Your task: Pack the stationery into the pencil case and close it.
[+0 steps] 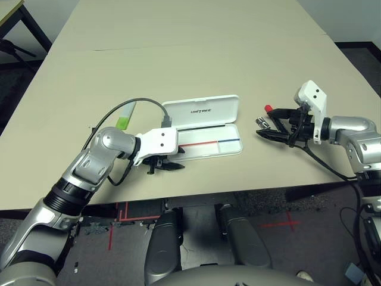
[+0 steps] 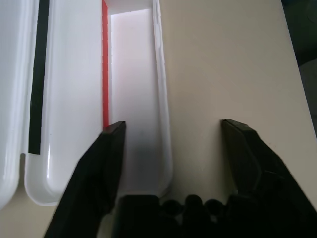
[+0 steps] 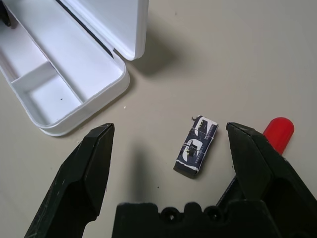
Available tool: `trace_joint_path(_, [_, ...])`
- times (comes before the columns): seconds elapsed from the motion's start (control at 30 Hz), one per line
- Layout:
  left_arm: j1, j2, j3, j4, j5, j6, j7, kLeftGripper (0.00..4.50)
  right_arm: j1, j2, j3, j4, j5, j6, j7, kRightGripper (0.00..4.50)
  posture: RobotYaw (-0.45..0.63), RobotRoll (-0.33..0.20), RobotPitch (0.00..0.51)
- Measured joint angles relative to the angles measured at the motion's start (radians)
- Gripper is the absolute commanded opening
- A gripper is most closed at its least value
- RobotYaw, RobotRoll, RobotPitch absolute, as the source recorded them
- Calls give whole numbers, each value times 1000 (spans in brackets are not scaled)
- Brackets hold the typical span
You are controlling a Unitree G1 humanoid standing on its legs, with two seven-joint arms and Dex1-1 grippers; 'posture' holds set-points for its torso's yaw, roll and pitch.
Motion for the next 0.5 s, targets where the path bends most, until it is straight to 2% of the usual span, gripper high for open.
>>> trace_joint_path(0.3, [45, 63, 119, -116, -111, 32, -38, 4480, -27, 10, 1, 42, -7, -18, 14, 4500, -56, 0, 147])
trace_joint_path(0.5, [63, 102, 196, -168, -174, 75, -37, 4480, -10, -16, -38, -29, 55, 51, 28, 4500, -58, 0, 145])
